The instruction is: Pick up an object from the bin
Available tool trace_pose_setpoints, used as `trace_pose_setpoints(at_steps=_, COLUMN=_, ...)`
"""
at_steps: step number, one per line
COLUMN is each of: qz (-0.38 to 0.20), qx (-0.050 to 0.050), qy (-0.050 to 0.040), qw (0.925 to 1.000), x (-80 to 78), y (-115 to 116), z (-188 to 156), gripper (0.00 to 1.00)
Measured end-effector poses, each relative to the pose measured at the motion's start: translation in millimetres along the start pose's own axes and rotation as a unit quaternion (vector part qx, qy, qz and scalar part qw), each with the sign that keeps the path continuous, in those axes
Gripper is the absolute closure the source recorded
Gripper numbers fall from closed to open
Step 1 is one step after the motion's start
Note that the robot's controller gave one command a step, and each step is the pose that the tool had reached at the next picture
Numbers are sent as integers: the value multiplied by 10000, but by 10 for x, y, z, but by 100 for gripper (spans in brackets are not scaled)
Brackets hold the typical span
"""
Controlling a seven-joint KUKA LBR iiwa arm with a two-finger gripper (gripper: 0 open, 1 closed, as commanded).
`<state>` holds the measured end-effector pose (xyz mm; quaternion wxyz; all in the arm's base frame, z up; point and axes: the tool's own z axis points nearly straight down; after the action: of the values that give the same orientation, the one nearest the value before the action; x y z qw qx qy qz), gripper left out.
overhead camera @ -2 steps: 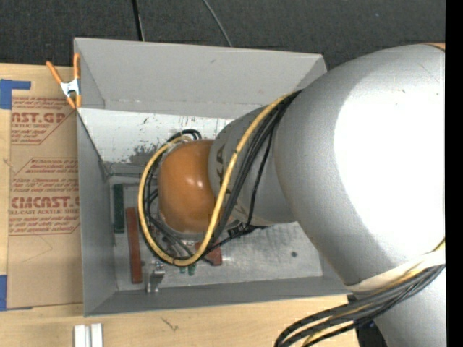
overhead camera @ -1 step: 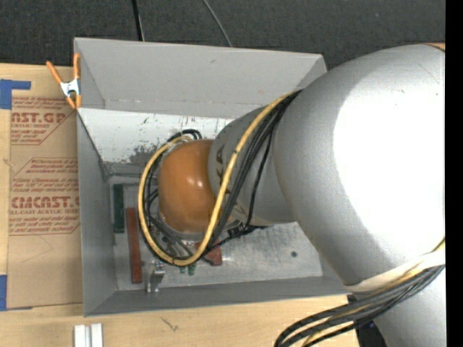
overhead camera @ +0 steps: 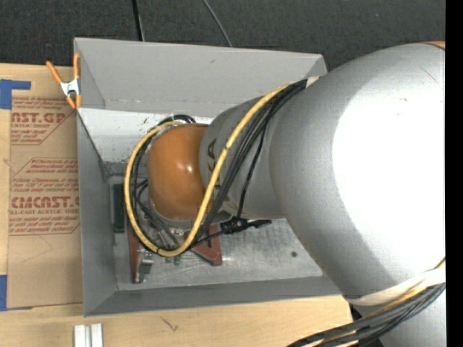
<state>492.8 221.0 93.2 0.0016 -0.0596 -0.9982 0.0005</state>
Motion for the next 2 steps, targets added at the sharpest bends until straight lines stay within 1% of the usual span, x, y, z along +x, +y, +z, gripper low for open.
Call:
trace_pose_setpoints(at_steps=1, qz=-224, qx=-72, qy=-103, qw=9997, x=-321, y=298, z=168, gripper=100)
trace_pose_setpoints(at_steps=2, qz=-225, qx=-28, qy=-32, qw=9997, x=-285, y=269, z=215, gripper=0)
